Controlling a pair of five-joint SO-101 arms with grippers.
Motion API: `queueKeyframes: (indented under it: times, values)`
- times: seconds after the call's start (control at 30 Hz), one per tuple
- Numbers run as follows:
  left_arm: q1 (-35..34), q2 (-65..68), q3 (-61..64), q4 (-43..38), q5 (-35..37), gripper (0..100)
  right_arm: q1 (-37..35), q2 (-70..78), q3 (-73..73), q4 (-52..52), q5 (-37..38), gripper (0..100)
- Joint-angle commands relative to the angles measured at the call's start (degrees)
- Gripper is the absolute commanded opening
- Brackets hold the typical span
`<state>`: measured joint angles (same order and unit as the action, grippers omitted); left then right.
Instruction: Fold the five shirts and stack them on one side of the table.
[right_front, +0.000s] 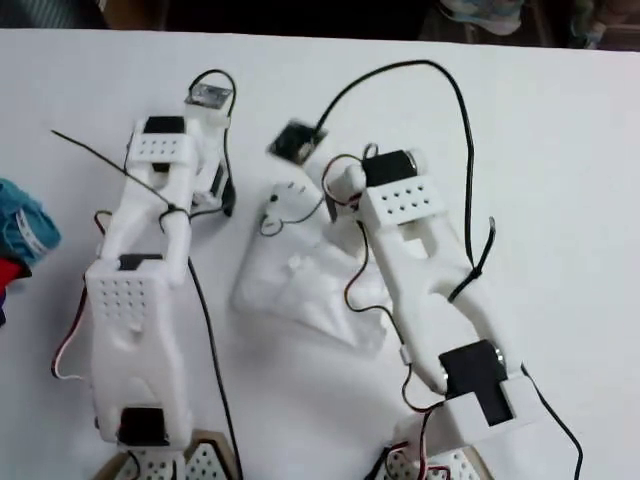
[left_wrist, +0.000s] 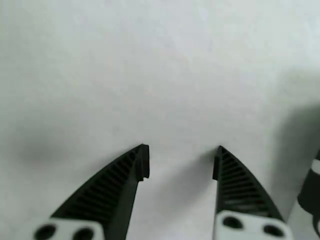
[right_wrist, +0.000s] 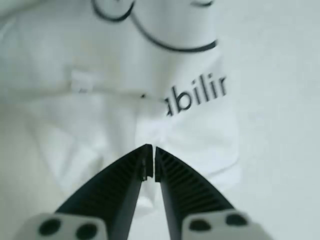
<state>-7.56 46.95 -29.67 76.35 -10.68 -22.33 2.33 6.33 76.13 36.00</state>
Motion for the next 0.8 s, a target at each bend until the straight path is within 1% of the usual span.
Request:
queueKeyframes:
  times: [0.0, 0.1, 0.2, 0.37, 0.77]
  values:
    - [-0.18, 0.35, -0.57, -1.76, 0.44, 23, -0.4, 0.57, -1.23, -9.27, -6.07, 2.1]
    - [-0.18, 0.35, -0.57, -1.76, 0.44, 23, -1.1, 4.53, -1.23, -13.67, -6.33, 2.1]
    - [-0.18, 0.35, -0.57, -1.76, 0.44, 23, -2.59, 9.27, -1.23, -12.88, -6.07, 2.1]
    - [-0.18, 0.35, -0.57, -1.76, 0.44, 23, -3.12, 11.12, -1.23, -7.52, -5.98, 2.1]
    - [-0.18, 0.35, -0.57, -1.76, 0.44, 23, -3.12, 6.9, -0.88, 7.43, -5.89, 2.1]
